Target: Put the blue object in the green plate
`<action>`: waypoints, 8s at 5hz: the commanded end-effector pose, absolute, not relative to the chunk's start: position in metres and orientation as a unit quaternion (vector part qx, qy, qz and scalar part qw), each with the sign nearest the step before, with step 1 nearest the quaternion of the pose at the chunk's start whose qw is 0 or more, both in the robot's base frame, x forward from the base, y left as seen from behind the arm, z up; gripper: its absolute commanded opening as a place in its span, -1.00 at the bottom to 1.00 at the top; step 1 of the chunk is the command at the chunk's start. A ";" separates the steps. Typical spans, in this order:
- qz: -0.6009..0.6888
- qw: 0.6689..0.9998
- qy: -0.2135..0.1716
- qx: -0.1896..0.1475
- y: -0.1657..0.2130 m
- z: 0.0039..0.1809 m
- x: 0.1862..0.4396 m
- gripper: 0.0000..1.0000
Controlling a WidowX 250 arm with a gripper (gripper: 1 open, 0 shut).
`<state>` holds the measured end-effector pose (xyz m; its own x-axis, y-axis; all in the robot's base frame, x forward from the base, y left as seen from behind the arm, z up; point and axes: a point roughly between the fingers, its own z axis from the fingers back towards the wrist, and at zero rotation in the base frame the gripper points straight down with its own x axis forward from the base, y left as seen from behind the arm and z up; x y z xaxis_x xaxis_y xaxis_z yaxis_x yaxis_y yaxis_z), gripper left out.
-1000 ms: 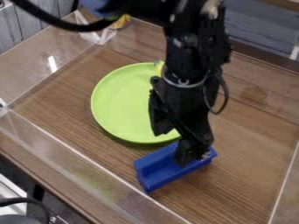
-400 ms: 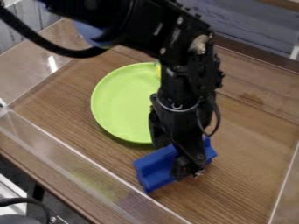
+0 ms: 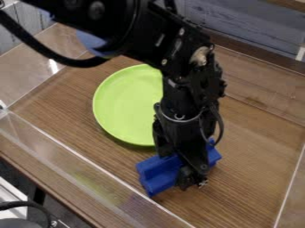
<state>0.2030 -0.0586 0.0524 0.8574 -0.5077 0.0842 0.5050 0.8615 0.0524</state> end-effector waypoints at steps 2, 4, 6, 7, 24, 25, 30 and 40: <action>-0.257 0.964 -0.060 0.009 -0.059 0.047 0.206 1.00; -0.247 0.967 -0.062 0.002 -0.059 0.040 0.205 1.00; -0.239 0.969 -0.064 -0.001 -0.060 0.034 0.207 -1.00; -0.234 0.970 -0.065 -0.002 -0.060 0.033 0.209 -1.00; -0.186 0.981 -0.062 0.013 -0.048 0.050 0.222 -1.00; -0.183 0.981 -0.063 0.015 -0.046 0.052 0.223 -1.00; -0.171 0.982 -0.072 0.026 -0.037 0.066 0.226 -1.00; -0.168 0.979 -0.101 0.047 0.009 0.101 0.227 -1.00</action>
<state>0.2185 0.0068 0.0877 0.9317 -0.3381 0.1330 0.3261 0.9395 0.1047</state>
